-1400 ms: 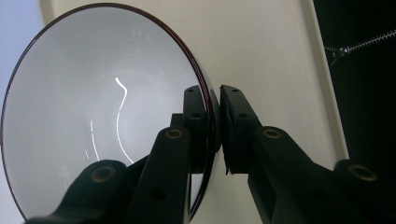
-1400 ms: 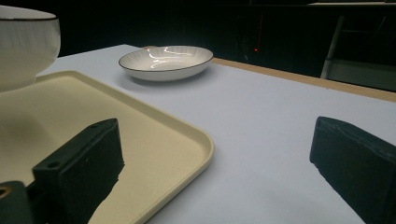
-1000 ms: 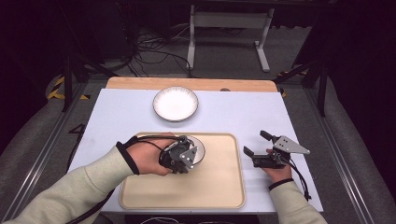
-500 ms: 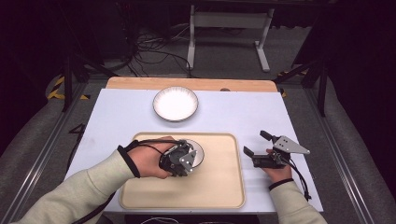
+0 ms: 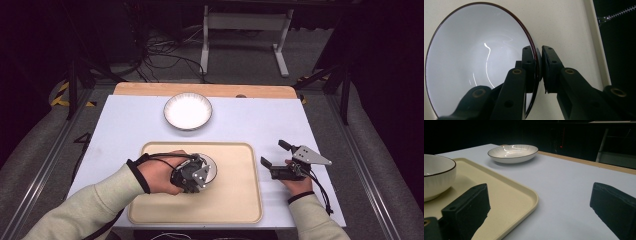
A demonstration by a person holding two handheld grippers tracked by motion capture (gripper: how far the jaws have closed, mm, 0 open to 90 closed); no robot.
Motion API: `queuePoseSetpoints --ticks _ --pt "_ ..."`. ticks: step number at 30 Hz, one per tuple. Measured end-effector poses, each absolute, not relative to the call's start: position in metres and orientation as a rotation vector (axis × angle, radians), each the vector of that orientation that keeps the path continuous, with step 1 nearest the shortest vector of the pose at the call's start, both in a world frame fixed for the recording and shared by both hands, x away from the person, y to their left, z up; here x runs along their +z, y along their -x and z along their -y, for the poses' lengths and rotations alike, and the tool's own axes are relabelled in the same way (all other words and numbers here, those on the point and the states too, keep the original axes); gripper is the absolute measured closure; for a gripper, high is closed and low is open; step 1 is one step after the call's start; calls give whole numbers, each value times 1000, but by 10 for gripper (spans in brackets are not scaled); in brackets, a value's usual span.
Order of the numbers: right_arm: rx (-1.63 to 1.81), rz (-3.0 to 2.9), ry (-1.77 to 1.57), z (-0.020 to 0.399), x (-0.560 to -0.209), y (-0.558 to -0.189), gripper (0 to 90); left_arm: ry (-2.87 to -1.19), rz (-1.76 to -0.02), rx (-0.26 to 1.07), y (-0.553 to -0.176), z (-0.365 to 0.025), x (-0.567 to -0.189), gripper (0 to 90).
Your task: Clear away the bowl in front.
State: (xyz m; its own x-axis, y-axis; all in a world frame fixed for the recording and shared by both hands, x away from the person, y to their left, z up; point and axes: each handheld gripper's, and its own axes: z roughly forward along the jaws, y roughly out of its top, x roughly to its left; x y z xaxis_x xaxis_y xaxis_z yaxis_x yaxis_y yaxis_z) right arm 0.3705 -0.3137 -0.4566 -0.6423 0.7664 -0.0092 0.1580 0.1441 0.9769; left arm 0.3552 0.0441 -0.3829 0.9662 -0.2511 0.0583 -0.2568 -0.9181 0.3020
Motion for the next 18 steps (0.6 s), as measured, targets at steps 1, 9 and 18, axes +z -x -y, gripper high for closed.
queuePoseSetpoints --ticks 1,9,18 --pt "1528 -1907 -881 314 -457 -370 28 -2811 360 27 -354 -44 -383 820" --pt "1527 -1907 -882 314 -457 -370 28 -2844 345 4 -352 -45 -389 829" --pt "1530 -1905 -879 314 -457 -371 28 -2868 340 -40 -351 -44 -397 801"
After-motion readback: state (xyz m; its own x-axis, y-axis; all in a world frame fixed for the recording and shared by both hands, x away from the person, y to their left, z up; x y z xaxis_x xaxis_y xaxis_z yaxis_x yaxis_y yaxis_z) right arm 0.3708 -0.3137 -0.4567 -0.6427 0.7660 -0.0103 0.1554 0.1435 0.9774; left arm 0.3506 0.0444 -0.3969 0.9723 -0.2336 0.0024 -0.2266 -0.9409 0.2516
